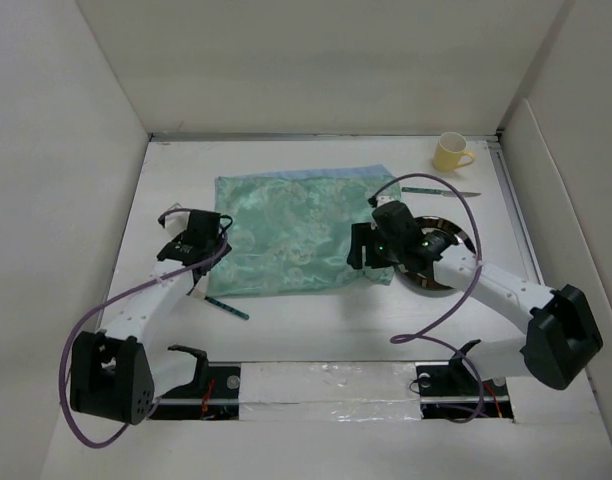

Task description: Set the dinner table for one person

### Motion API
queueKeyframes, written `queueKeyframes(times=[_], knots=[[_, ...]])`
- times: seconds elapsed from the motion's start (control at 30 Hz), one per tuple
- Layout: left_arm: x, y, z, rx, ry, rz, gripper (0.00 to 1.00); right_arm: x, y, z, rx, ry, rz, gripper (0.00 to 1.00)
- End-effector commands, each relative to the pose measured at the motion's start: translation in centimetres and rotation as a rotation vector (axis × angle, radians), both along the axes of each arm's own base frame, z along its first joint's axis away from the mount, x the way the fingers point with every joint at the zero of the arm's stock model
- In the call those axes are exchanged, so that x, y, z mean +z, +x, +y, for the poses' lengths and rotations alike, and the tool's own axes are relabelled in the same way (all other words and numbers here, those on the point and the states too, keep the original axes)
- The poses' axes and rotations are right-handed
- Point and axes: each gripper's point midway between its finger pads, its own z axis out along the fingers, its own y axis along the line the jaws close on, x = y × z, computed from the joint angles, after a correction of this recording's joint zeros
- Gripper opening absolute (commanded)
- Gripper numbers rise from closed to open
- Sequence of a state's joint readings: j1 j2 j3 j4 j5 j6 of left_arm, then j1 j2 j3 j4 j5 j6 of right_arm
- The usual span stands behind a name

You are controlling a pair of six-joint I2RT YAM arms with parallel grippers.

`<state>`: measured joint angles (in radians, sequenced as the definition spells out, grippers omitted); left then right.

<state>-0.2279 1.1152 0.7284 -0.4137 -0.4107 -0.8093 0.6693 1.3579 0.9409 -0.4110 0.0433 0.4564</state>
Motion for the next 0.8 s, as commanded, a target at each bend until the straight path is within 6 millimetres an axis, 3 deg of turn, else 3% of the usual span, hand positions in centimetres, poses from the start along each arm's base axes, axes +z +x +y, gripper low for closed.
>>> queueKeyframes(times=[0.0, 0.03, 0.1, 0.17, 0.2, 0.27, 0.3, 0.33, 0.4, 0.43, 0.5, 0.6, 0.77], knots=[[-1.6, -0.3, -0.2, -0.092, 0.050, 0.108, 0.65, -0.1, -0.5, -3.1, -0.093, 0.005, 0.027, 0.72], [-2.9, -0.2, -0.3, -0.112, 0.065, 0.161, 0.65, 0.1, -0.5, -3.3, -0.098, 0.020, 0.019, 0.73], [-2.9, 1.0, 0.1, -0.113, 0.109, 0.186, 0.66, 0.5, -0.5, -3.4, -0.083, 0.031, 0.007, 0.74], [-4.6, 1.6, 0.5, -0.106, 0.154, 0.257, 0.66, 1.0, 0.0, -3.6, -0.082, 0.020, 0.002, 0.74], [-4.2, 2.9, 0.3, -0.110, 0.156, 0.243, 0.67, 0.5, 0.3, -3.9, -0.096, 0.005, 0.018, 0.69], [-6.6, 3.3, 0.1, -0.139, 0.159, 0.341, 0.69, 0.3, 0.4, -4.3, -0.113, 0.002, 0.033, 0.57], [-6.3, 4.1, -0.3, -0.148, 0.153, 0.355, 0.68, 0.1, 0.1, -4.4, -0.113, 0.002, 0.041, 0.46], [-7.6, 4.1, -0.4, -0.158, 0.154, 0.399, 0.64, 0.4, 0.2, -4.6, -0.122, 0.014, 0.032, 0.38], [-7.9, 4.8, -0.7, -0.159, 0.148, 0.394, 0.51, 0.1, -0.2, -5.2, -0.141, 0.020, 0.035, 0.29], [-8.0, 5.0, -0.7, -0.164, 0.149, 0.390, 0.23, 0.5, -0.2, -5.7, -0.156, 0.030, 0.022, 0.29], [-7.8, 5.4, -0.2, -0.146, 0.154, 0.377, 0.04, 0.5, -0.3, -6.3, -0.179, 0.038, 0.024, 0.34], [-7.8, 6.0, 1.7, -0.088, 0.128, 0.371, 0.00, 0.0, -0.7, -7.2, -0.207, 0.040, 0.039, 0.54], [-6.9, 6.7, 4.7, -0.003, 0.104, 0.332, 0.00, -2.0, -2.1, -7.6, -0.239, 0.029, 0.111, 0.63]])
